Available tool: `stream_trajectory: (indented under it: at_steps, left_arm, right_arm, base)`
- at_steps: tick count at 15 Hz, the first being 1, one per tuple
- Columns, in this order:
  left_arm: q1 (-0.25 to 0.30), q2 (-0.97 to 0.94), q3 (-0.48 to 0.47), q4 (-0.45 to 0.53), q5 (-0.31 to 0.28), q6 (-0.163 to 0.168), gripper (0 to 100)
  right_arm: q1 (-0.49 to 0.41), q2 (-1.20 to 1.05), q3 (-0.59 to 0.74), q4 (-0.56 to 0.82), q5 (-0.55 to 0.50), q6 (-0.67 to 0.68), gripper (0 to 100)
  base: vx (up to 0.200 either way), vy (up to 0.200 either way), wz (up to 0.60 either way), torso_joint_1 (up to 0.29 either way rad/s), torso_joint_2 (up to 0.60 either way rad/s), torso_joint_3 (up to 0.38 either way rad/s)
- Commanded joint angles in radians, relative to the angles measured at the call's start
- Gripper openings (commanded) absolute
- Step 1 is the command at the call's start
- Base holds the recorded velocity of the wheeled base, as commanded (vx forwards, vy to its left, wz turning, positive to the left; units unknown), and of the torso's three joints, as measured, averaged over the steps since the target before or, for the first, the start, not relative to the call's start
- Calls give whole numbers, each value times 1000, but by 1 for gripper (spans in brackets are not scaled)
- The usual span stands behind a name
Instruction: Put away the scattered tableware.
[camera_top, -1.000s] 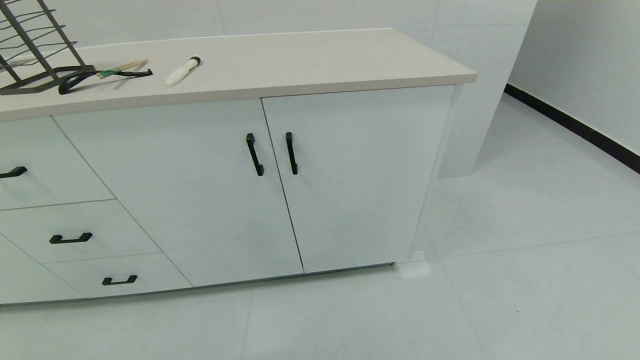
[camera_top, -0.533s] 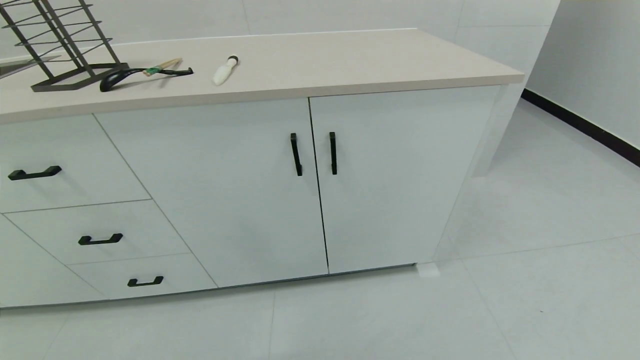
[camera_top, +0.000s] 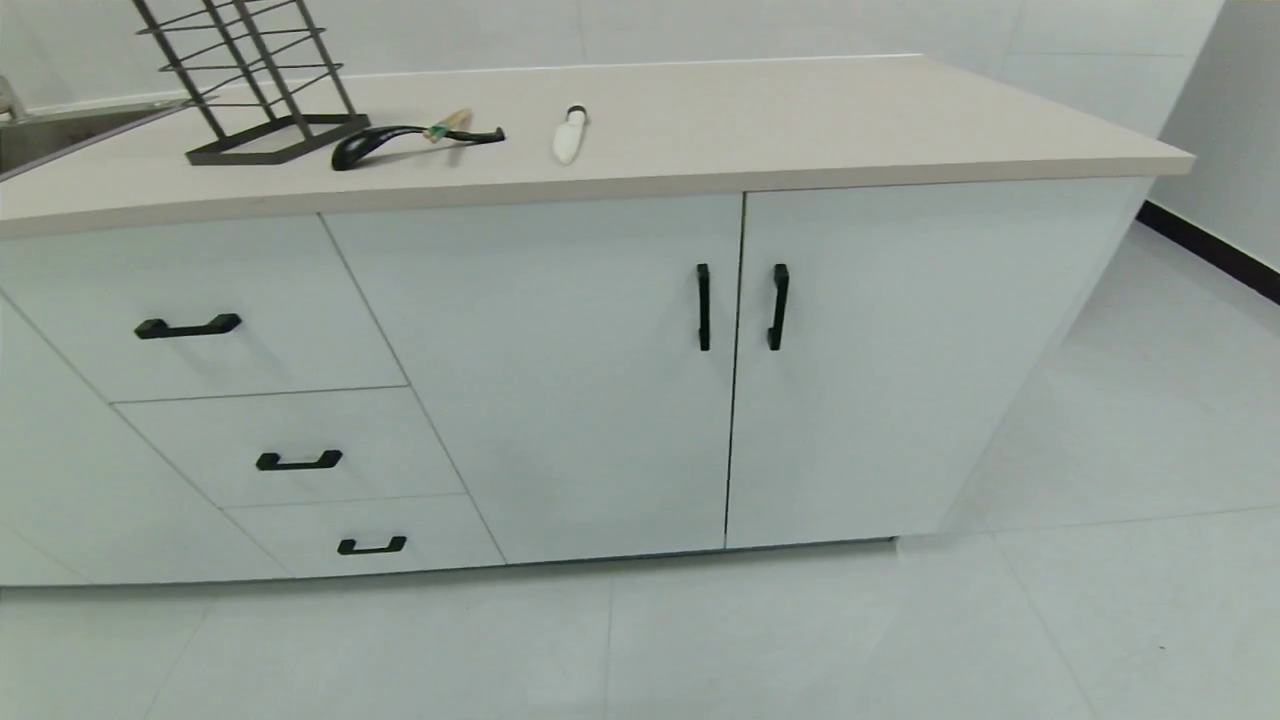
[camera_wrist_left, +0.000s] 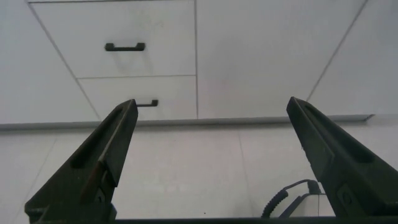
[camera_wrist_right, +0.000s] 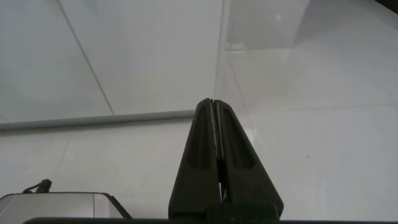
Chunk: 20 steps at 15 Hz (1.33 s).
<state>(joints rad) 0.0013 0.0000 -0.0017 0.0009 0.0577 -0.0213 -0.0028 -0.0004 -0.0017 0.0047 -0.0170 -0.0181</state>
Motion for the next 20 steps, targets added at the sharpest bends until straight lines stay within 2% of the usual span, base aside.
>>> stream_trajectory:
  at_steps: [1,3,6,11,20]
  left_arm:
    - [0,0,0,1,1,0,100]
    - [0,0,0,-1,1,0,100]
    - [0,0,0,-1,4,-6,100]
    - [0,0,2,-1,5,-8,100]
    - [0,0,2,-2,8,-14,100]
  right_arm:
    - [0,2,0,0,0,1,0]
    - [0,2,0,0,0,1,0]
    - [0,2,0,0,0,1,0]
    - [0,0,0,-2,0,3,0]
    - [0,2,0,-2,0,4,0]
  base:
    - [0,0,0,0,0,0]
    - [0,0,0,0,0,0]
    - [200,0,0,2,4,6]
    - [200,200,0,2,-1,3]
    - [0,200,0,1,3,1]
